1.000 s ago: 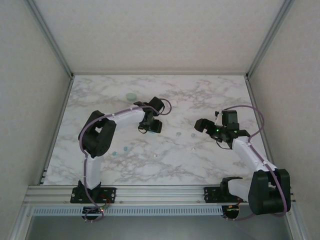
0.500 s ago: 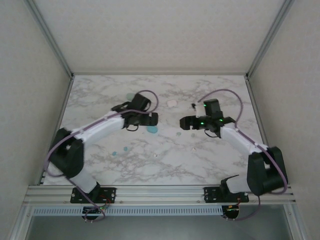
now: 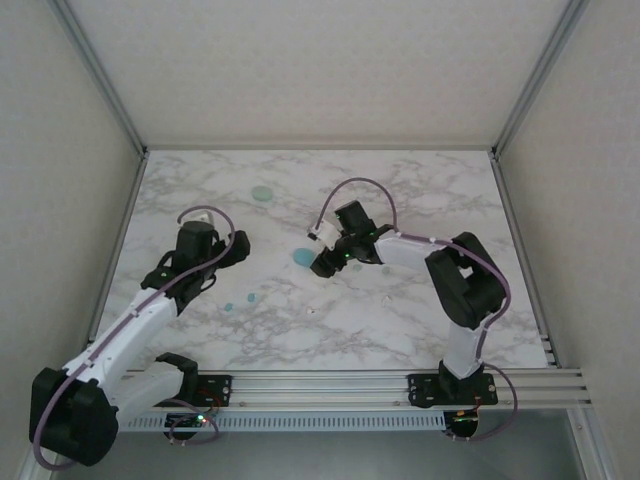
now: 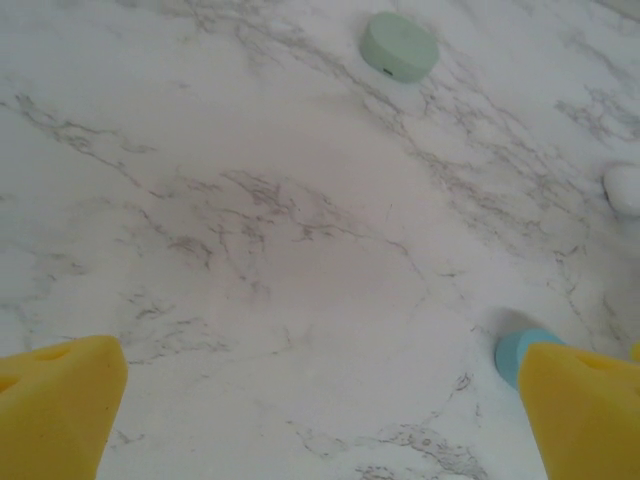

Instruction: Insert the wireless bluetooth earbuds into the charging case

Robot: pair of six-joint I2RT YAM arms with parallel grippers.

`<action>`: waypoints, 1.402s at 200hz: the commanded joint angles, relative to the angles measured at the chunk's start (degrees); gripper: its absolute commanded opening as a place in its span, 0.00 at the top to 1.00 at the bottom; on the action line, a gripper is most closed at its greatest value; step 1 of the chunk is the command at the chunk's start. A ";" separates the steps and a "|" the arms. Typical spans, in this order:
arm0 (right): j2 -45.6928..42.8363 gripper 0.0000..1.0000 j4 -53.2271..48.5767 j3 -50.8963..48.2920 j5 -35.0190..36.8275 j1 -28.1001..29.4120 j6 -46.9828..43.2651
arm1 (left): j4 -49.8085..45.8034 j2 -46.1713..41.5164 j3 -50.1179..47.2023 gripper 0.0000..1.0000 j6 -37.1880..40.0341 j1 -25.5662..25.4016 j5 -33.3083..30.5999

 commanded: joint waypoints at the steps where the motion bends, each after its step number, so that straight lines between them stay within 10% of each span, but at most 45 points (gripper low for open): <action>1: 2.87 0.29 2.62 3.23 -1.15 1.26 -5.51 | 3.74 -1.91 -1.22 0.00 3.73 0.85 0.94; 219: 5.06 0.67 -6.86 10.23 -3.02 3.32 -12.90 | 4.07 -2.91 -0.56 0.00 7.93 1.84 6.41; 280: -13.77 0.67 -23.74 12.08 -29.37 -2.73 -13.21 | 22.48 -14.10 -5.16 0.00 24.49 1.87 36.85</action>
